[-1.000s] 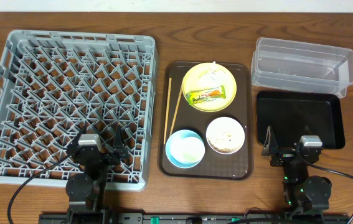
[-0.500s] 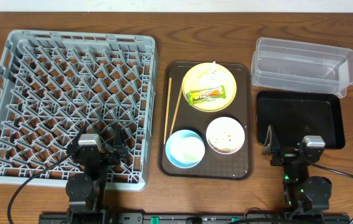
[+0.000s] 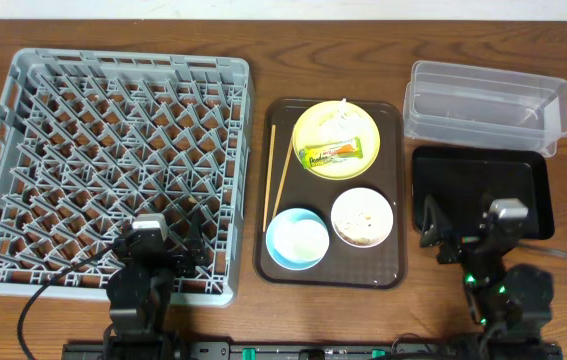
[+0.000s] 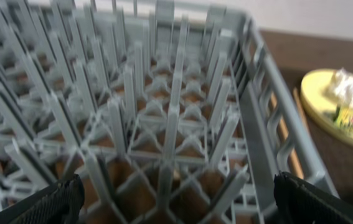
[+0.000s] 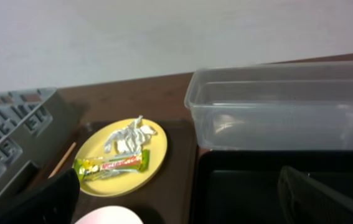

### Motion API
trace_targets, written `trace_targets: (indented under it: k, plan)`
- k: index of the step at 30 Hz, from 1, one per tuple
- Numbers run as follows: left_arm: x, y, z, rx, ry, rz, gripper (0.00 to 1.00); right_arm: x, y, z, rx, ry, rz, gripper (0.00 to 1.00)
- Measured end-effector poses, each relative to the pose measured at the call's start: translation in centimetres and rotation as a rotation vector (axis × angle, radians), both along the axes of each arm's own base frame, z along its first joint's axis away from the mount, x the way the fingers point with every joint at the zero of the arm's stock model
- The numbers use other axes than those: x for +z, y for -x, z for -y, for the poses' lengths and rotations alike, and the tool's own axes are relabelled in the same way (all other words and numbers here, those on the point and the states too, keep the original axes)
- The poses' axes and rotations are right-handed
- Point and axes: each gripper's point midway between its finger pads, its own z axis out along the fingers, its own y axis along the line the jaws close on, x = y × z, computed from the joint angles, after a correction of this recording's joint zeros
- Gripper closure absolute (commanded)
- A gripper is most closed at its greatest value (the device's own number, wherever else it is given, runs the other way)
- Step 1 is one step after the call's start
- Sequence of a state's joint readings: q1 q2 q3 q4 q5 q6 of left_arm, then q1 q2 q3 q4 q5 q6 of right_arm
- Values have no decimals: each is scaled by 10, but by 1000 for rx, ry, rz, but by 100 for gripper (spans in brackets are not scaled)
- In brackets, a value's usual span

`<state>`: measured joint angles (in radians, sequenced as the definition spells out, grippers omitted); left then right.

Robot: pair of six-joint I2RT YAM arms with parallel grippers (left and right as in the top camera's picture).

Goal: Sort waste into correct bins and load items into the dishwasher

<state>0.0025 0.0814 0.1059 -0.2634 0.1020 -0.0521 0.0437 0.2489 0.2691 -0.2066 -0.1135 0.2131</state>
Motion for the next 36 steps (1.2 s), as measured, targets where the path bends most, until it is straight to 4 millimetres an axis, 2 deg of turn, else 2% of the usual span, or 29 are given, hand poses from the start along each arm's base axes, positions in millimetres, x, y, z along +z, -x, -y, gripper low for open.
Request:
trace_targets:
  k: [1,3,7,15,20,23,28,32,36]
  plan:
    - [-8,2,1,-3,1,-42,1,15,-5,-2,11,17,-14,1]
    - [-12,4,1,-4,2,-96,1,33,-16,-7,47,50,-83,1]
    - [-8,3,1,-4,2,-119,1,49,-36,-17,120,88,-218,1]
    - [-11,3,1,-4,2,-138,1,56,-66,-36,265,131,-491,1]
    - [-12,3,1,-4,2,-140,1,66,-85,-61,390,188,-597,1]
    - [-12,3,1,-4,2,-141,1,69,-90,-75,448,213,-686,1]
    - [-12,3,1,-4,2,-141,1,61,-95,-87,500,219,-896,1]
    - [-12,3,1,-4,2,-141,1,45,-112,-98,524,225,-1016,1]
    - [-12,3,1,-4,2,-142,1,38,-140,-119,559,236,-964,1]
